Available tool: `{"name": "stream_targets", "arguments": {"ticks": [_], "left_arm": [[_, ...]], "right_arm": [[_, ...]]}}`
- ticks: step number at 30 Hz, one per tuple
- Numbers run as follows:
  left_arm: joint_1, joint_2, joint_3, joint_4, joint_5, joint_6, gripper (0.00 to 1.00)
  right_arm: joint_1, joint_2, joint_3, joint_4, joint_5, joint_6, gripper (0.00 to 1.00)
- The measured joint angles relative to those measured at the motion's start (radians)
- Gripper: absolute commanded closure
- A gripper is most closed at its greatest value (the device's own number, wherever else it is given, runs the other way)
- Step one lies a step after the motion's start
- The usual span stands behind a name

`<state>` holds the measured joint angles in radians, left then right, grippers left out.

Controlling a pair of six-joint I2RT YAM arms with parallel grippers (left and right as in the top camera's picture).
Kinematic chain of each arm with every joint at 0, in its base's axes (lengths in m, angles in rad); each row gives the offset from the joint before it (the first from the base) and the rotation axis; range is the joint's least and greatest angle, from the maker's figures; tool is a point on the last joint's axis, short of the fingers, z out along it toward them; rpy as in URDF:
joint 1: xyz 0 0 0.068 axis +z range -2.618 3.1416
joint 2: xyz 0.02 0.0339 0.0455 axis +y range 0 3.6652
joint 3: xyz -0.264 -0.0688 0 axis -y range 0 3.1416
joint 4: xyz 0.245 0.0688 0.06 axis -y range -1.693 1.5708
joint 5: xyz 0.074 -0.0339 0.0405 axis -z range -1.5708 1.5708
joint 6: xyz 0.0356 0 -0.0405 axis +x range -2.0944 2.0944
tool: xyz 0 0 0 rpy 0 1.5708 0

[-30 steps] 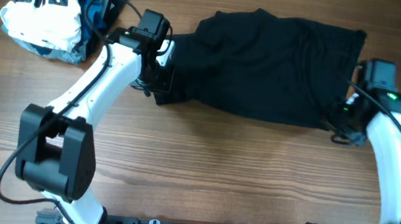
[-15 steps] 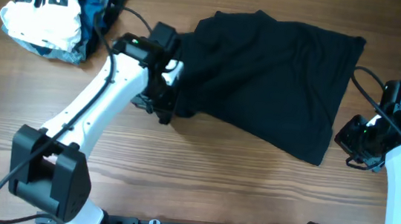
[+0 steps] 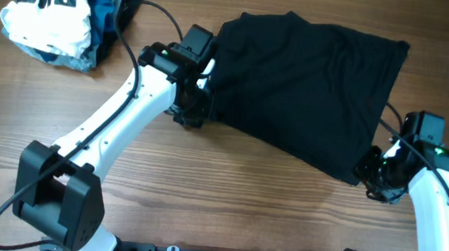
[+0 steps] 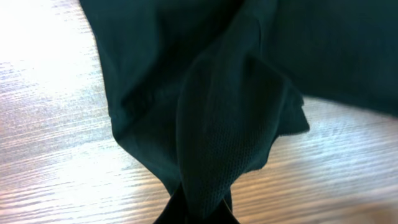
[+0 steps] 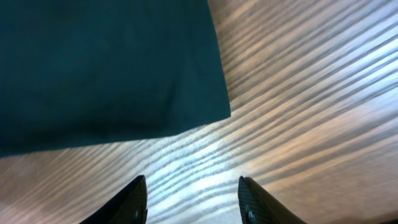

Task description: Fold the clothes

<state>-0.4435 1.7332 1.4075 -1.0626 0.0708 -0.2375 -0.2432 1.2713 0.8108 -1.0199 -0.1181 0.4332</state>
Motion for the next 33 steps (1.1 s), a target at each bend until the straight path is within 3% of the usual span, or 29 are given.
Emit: {"name": "stream_targets", "arguments": {"ticks": [10,21,22,25,28,33], "left_arm": [[0.007,0.002,0.0,0.053,-0.007,-0.082,0.96],[0.007,0.036,0.0,0.057,-0.007,-0.098,0.96],[0.007,0.036,0.0,0.057,-0.007,-0.098,0.96],[0.007,0.036,0.0,0.057,-0.007,-0.098,0.96],[0.007,0.036,0.0,0.057,-0.007,-0.098,0.96],[0.007,0.036,0.0,0.057,-0.007,-0.099,0.96]], "right_arm": [[0.011,0.111,-0.165,0.21,-0.022,0.155,0.48],[0.011,0.204,-0.15,0.33,-0.027,0.222,0.48],[0.011,0.205,-0.149,0.341,-0.027,0.222,0.5],[0.012,0.207,-0.149,0.37,-0.013,0.222,0.77],[0.011,0.216,-0.148,0.381,0.004,0.219,0.94],[0.013,0.219,-0.148,0.389,-0.002,0.177,0.96]]}}
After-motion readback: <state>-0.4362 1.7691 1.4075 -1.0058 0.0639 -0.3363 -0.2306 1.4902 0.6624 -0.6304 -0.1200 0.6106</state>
